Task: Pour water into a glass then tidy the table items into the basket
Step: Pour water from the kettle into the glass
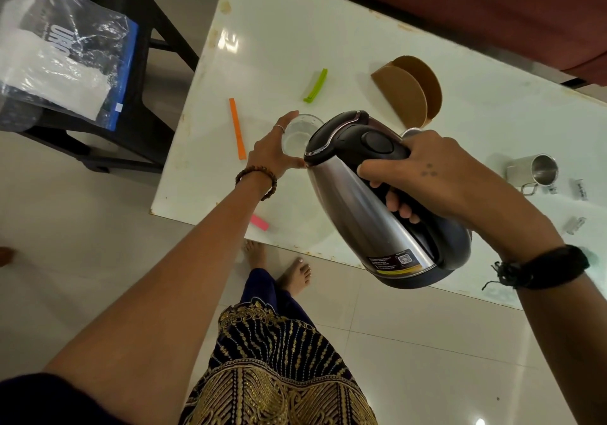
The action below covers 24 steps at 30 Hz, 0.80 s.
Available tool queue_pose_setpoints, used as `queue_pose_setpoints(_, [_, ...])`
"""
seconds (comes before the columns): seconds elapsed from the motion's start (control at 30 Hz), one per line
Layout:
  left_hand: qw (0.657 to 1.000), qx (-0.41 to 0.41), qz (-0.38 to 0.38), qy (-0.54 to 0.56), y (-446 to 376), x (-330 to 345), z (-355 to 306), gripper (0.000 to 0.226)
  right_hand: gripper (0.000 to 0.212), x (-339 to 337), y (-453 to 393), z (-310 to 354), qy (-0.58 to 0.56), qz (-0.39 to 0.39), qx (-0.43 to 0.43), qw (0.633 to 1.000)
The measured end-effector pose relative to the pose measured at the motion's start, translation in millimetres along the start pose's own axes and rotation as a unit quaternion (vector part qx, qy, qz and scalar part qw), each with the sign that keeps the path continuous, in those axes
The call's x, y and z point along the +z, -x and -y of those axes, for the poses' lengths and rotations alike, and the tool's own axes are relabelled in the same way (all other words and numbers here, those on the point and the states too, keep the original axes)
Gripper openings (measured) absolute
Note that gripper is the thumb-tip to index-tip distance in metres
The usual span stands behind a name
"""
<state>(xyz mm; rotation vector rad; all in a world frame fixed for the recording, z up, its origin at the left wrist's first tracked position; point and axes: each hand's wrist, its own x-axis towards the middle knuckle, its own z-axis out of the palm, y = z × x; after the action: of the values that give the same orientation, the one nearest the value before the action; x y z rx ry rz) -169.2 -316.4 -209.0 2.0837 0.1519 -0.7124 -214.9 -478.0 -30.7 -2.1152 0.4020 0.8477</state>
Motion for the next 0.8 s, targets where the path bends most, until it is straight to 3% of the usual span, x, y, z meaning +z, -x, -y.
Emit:
queue_pose_setpoints(0.63, [1.000,0.018,-0.002,-0.010,4.1,-2.1,0.3,0.078,0.037,30.1,29.9,-34.3,-0.072,-0.166,-0.118,0.976])
queue_pose_setpoints(0.8, [0.996,0.026,0.021,-0.079,7.6,-9.8,-0.1,0.045,0.037,33.6,44.6,-15.4,-0.106,-0.177,-0.144,0.968])
